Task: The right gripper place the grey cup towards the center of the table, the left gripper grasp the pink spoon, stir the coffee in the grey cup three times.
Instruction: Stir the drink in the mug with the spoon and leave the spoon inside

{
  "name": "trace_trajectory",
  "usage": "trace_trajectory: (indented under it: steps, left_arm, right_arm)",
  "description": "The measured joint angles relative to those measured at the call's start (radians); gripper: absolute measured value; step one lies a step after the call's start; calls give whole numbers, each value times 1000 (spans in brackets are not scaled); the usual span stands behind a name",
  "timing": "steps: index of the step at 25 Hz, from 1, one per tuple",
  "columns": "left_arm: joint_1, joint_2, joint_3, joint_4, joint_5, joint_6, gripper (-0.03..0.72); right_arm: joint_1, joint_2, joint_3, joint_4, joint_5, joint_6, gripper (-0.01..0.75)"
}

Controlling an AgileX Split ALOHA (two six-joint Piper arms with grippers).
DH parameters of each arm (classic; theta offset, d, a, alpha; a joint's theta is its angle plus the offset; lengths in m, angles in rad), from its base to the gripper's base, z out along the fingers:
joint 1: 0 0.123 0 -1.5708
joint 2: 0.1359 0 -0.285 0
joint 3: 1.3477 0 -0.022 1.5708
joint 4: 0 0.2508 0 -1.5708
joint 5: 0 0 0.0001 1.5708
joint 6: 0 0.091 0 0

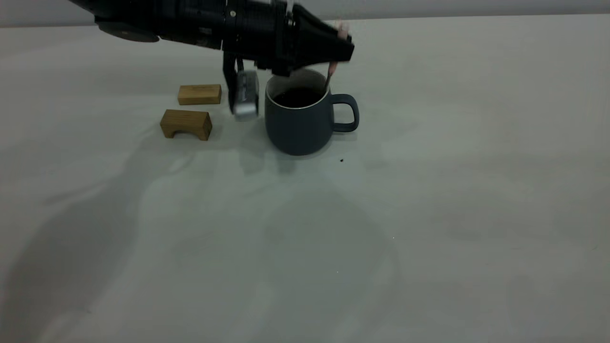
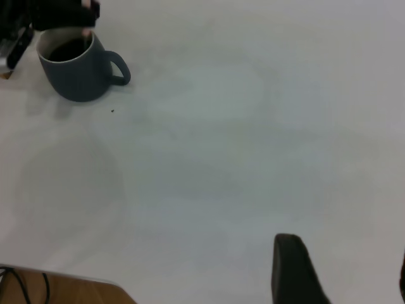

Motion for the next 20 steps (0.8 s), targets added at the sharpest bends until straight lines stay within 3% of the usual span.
trace_trajectory:
  steps: [5,10,20]
  left_arm:
    - [49,0,-3,138,29,-127,156]
    - [92,0,-6,144,17,-130,156]
    - [25,0,-6,-56,-126,179,156]
  right_arm:
    - [0,0,0,0,0,0,438]
    - [0,0,0,0,0,0,438]
    - [0,0,0,0,0,0,438]
